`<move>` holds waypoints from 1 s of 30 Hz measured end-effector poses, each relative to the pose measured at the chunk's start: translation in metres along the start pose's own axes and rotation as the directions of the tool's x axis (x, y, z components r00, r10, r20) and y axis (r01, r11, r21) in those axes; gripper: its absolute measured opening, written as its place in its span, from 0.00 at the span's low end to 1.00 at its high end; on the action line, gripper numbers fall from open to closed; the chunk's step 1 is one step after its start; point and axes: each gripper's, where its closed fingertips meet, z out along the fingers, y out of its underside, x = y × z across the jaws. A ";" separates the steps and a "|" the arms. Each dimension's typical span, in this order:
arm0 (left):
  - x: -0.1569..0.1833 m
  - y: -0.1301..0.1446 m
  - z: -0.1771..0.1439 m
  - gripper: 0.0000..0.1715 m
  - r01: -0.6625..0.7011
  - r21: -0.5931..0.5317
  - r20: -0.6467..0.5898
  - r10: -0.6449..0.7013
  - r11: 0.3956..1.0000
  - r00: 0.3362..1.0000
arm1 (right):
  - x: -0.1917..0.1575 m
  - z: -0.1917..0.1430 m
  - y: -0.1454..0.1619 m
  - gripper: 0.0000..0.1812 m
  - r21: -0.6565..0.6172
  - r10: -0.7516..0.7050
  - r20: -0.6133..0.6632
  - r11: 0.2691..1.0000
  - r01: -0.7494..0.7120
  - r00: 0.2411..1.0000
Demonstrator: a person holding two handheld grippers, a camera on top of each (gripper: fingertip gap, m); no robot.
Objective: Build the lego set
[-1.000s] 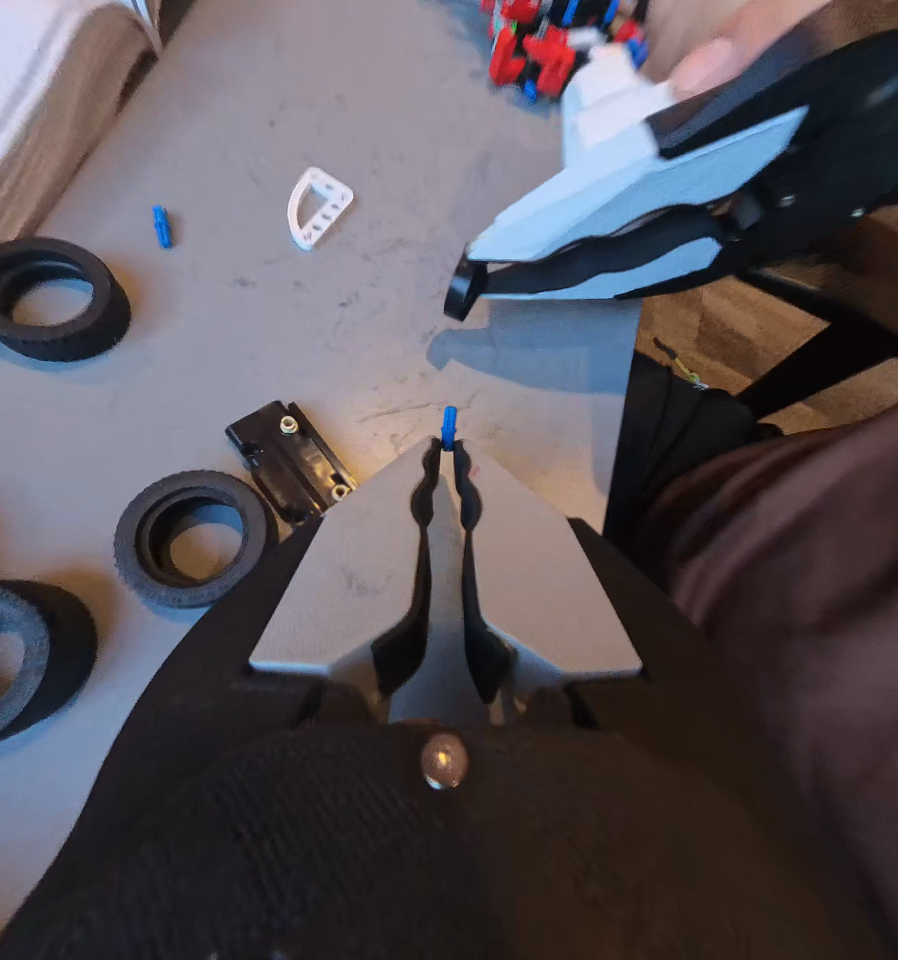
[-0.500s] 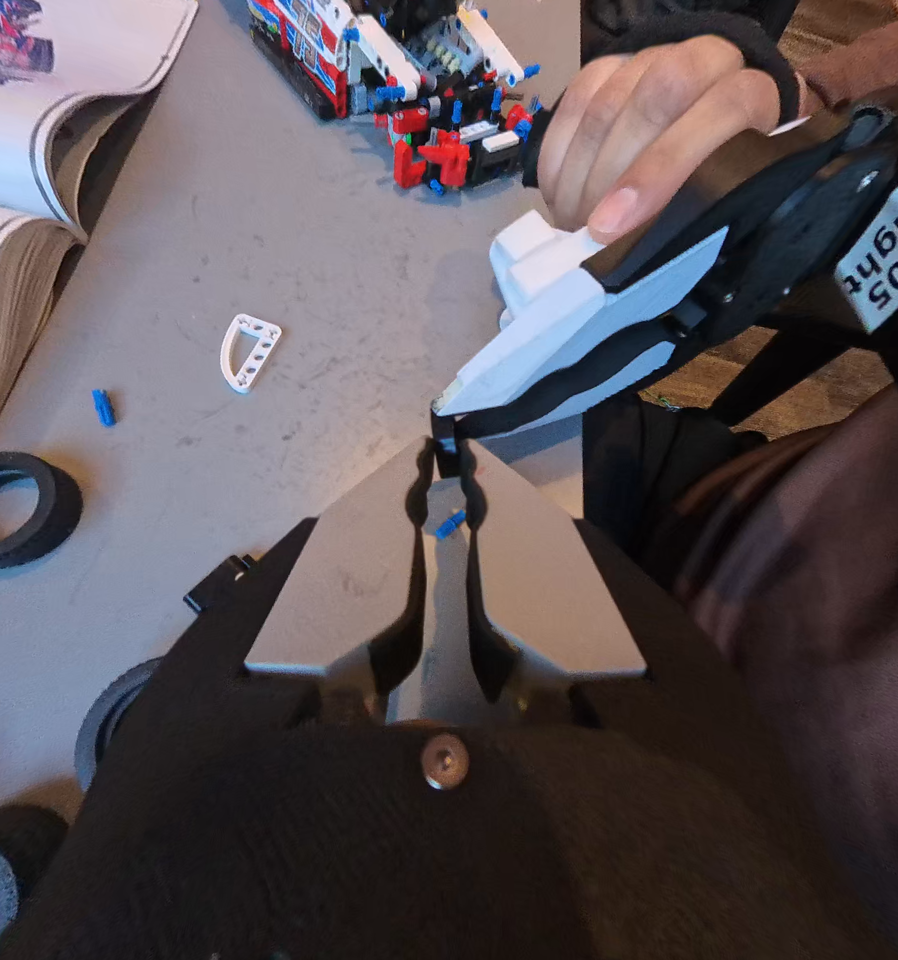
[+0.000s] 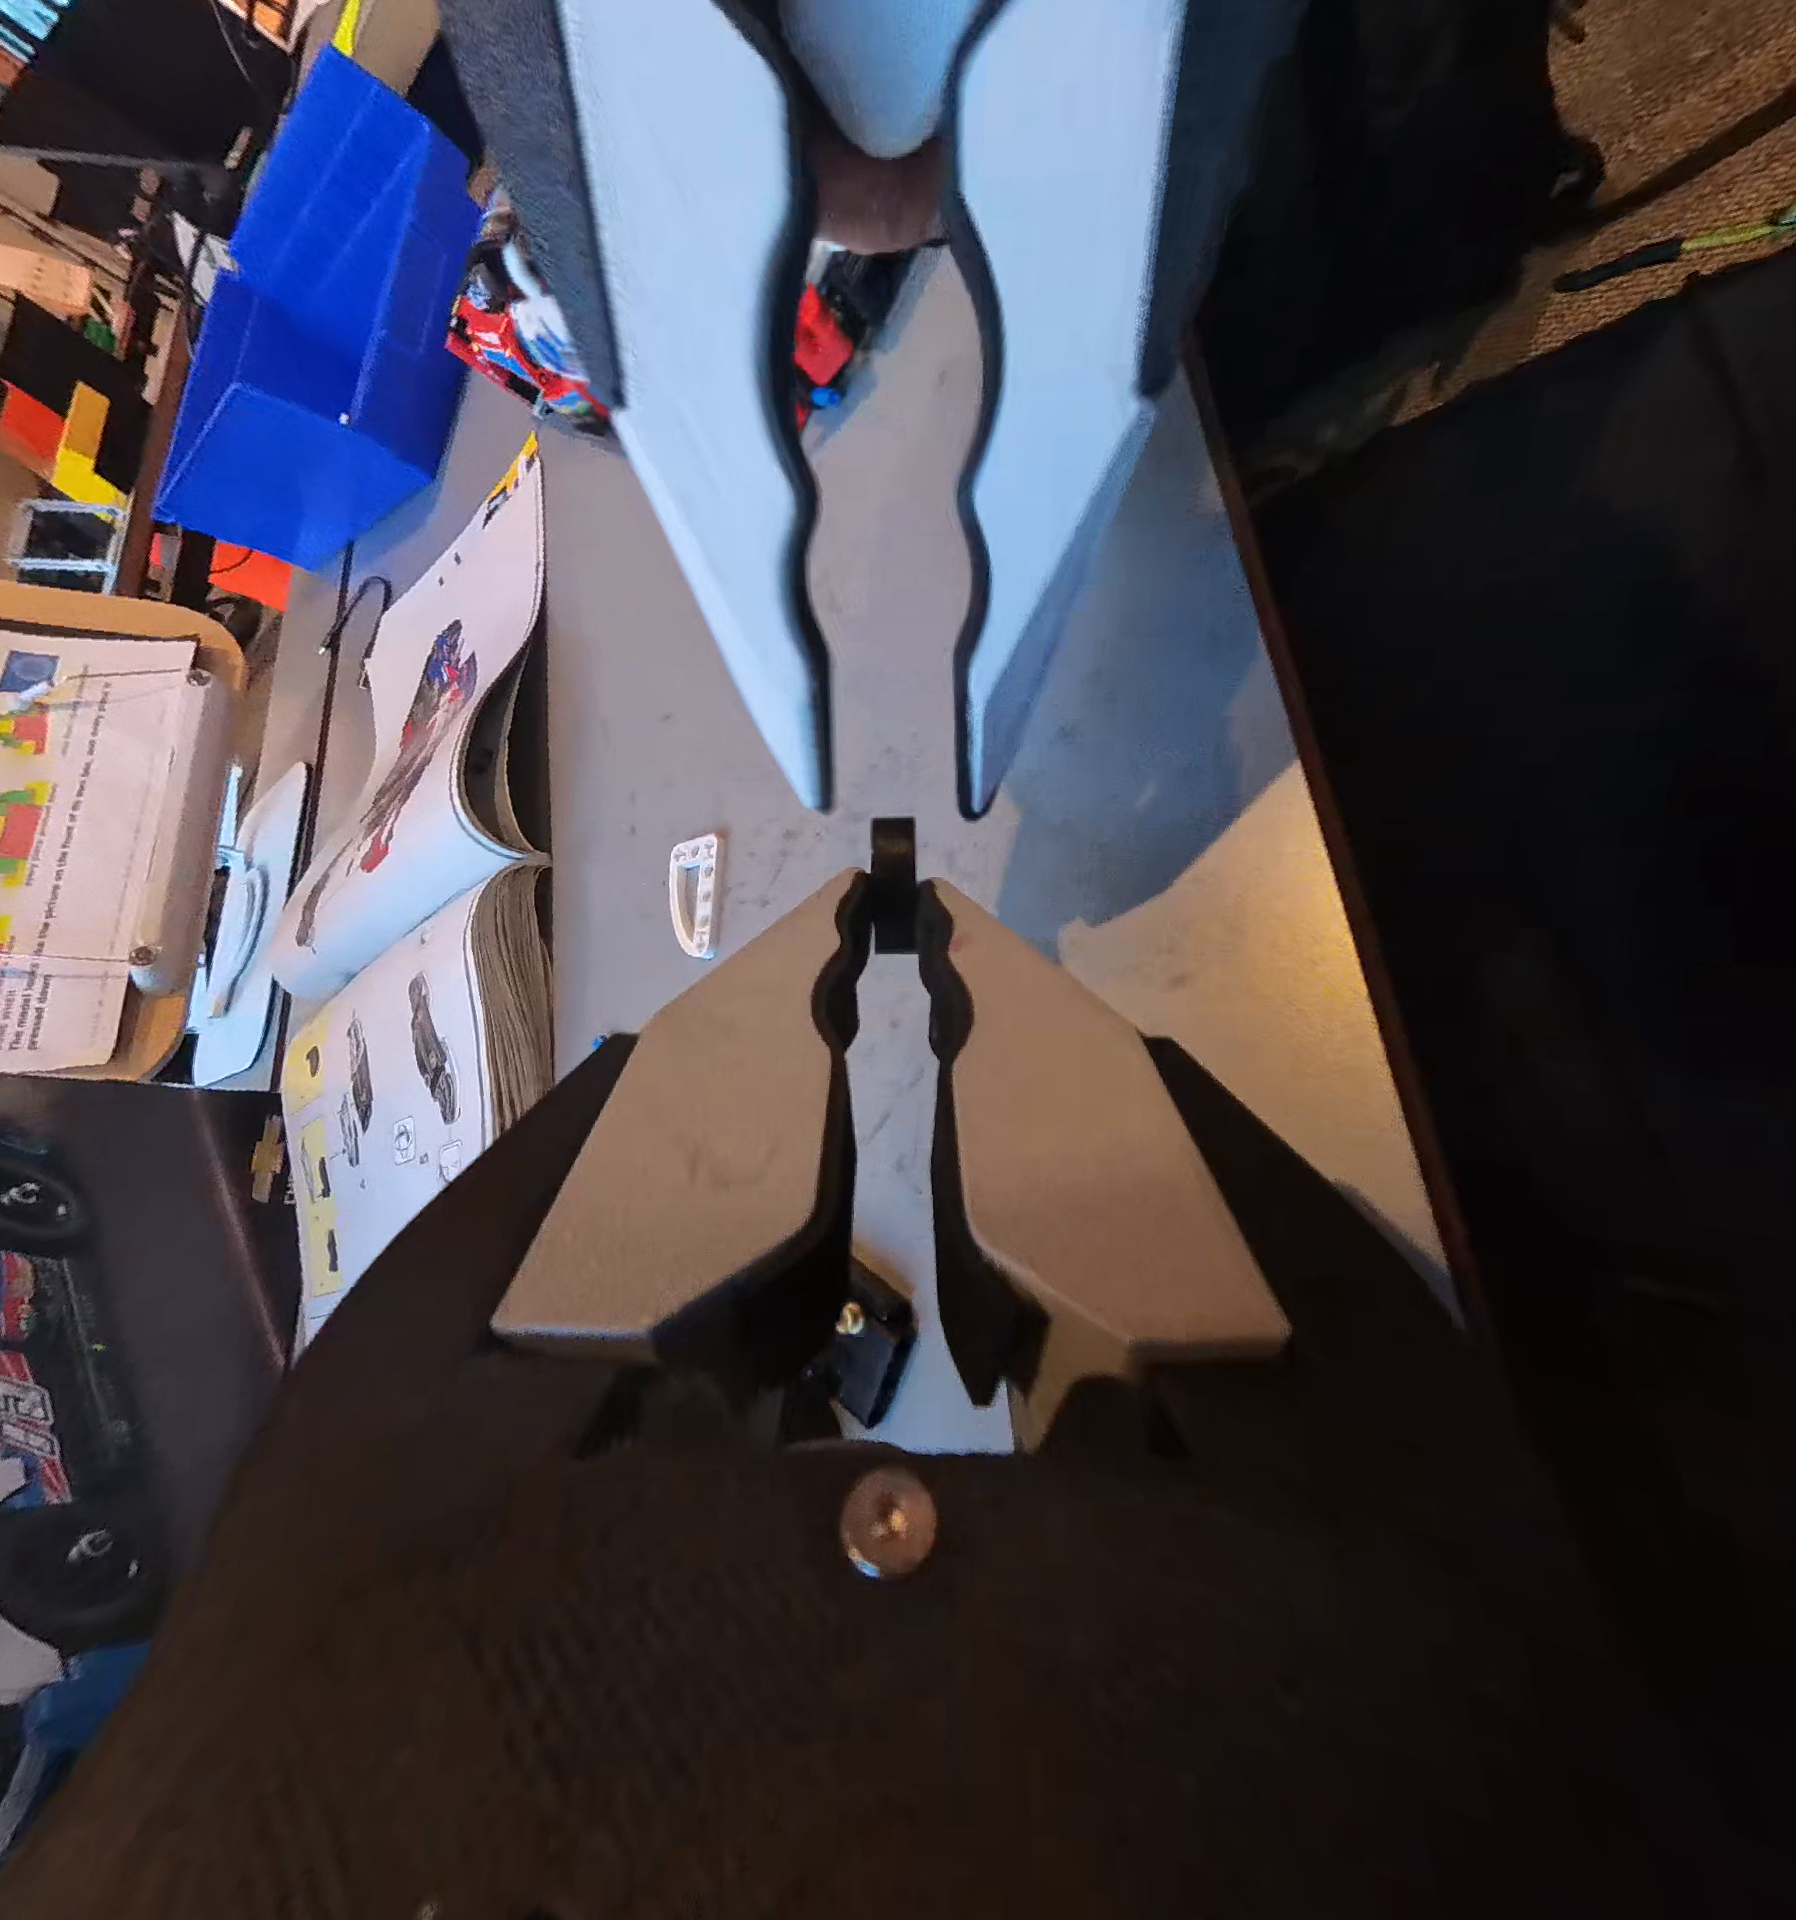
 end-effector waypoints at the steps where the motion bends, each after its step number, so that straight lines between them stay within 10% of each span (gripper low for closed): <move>1: -0.001 -0.001 0.000 0.03 -0.005 -0.001 0.006 0.005 1.000 1.000 | -0.002 0.002 0.001 0.11 -0.018 -0.030 -0.006 0.999 0.030 1.000; 30: 0.022 0.035 0.001 0.11 0.146 -0.215 -0.443 -0.229 0.966 0.867 | -0.014 0.012 0.043 0.05 -0.251 -0.573 0.140 0.768 0.588 0.808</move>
